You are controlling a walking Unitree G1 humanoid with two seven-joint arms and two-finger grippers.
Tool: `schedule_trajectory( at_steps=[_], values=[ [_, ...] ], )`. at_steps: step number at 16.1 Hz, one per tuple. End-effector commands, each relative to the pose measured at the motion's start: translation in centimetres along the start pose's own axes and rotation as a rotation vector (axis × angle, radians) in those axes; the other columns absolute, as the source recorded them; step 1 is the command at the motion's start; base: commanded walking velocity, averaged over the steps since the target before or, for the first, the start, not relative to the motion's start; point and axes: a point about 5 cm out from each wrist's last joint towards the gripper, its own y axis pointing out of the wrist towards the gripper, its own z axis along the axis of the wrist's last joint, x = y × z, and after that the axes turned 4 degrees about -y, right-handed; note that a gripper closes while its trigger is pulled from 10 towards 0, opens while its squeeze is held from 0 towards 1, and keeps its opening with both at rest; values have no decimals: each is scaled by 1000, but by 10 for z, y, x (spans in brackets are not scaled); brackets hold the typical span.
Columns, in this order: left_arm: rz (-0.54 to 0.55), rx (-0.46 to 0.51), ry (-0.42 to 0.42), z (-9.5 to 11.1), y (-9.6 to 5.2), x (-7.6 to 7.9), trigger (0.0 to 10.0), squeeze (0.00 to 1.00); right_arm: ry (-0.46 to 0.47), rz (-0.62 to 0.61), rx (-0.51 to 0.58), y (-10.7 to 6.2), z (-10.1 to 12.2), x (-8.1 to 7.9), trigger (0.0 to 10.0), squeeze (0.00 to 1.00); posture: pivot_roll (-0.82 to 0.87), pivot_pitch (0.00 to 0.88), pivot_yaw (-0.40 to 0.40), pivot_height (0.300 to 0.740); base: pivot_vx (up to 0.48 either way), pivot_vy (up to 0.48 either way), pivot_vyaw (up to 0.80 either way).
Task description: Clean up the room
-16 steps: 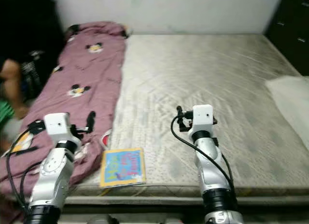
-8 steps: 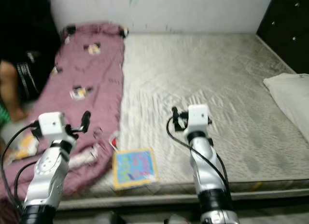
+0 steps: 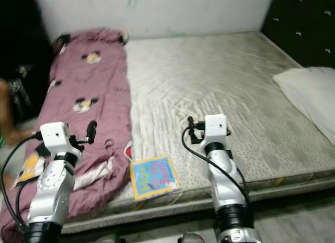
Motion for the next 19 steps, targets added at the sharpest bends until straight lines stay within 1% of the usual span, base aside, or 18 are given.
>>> schedule_trajectory(
  at_steps=[1, 3, 5, 10, 14, 17, 19],
  values=[
    [3, 6, 0, 3, 2, 3, 10000, 0, 7, -22, 5, 1, 3, 6, 10000, 0, -90, 0, 19, 740, 0, 0, 0],
    [36, 8, -6, 5, 2, -1, 10000, 0, 7, -25, 8, 1, 5, 7, 10000, 0, -86, 0, 16, 740, 0, 0, 0],
    [57, 26, 13, 9, 1, -5, 10000, 0, 7, -29, 7, 1, 5, 8, 10000, 0, -82, 0, 13, 740, 0, 0, 0],
    [47, 29, 36, 9, -2, -6, 10000, 0, 15, -22, -3, 0, 3, 5, 10000, 0, -72, 0, 15, 740, 0, 0, -744],
    [76, 31, 34, 8, -5, -9, 10000, 0, 29, -3, 8, 0, 4, 2, 10000, 0, -68, 0, 16, 740, 0, 0, 0],
    [74, 37, 39, 10, -5, -8, 10000, 0, 51, 14, 20, -1, 8, 1, 10000, 0, -70, 0, 20, 740, 0, 0, 0],
    [79, 37, 37, 11, -6, -9, 10000, 0, 49, 17, 24, -5, 8, 5, 10000, 0, -76, 0, 23, 740, 0, 0, 0]
  ],
)
